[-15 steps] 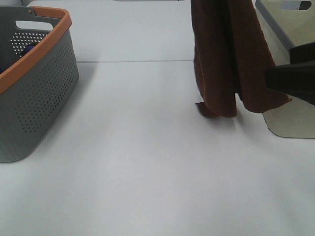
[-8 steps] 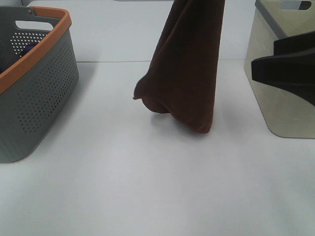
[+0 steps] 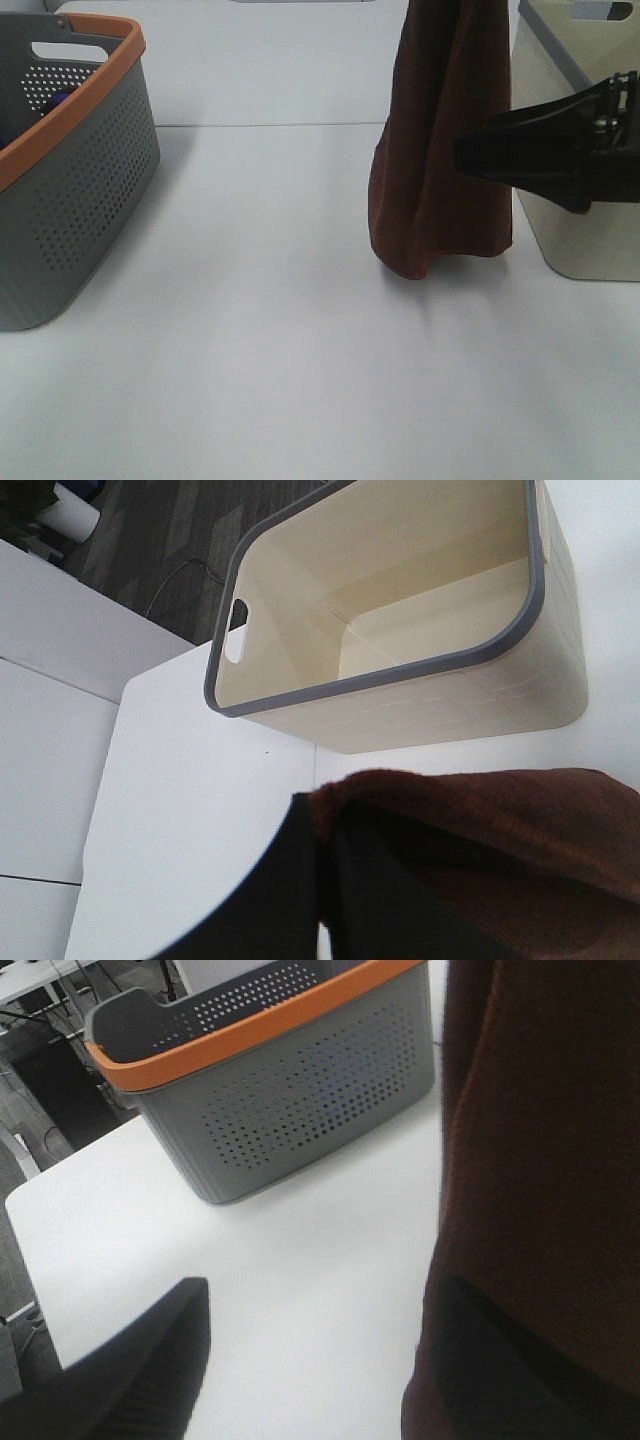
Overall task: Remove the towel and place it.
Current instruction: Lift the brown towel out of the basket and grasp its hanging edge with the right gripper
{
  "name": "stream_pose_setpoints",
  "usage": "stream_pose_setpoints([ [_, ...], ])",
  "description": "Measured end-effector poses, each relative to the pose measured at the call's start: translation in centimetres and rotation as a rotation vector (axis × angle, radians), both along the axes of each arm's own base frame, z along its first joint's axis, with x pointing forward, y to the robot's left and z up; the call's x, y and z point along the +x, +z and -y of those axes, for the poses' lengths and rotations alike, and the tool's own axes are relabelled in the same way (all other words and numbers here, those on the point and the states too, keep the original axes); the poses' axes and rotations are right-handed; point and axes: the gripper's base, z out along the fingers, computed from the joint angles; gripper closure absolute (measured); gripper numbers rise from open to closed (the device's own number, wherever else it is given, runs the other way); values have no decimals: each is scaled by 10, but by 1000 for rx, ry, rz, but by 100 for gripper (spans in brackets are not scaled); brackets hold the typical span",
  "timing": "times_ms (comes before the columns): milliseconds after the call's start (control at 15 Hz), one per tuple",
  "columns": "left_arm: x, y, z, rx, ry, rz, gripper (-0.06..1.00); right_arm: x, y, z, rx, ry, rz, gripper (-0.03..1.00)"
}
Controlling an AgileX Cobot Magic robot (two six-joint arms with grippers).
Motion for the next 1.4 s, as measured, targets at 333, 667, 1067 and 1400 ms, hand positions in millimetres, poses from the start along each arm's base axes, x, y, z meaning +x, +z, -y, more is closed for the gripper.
stream_pose_setpoints([
  [333,0,0,0,1,-1,1,94,29,-38,1,11,-57,-120,32],
  [667,1,0,-1,14,3,15,94,40,-62,-4,77,-30,-213,32],
  [1067,1,0,-1,14,4,17,94,41,-63,-2,116,-89,-269,32],
  [1400,7,-2,2,-19,38,24,94,39,-68,-40,-101,-157,-272,31],
])
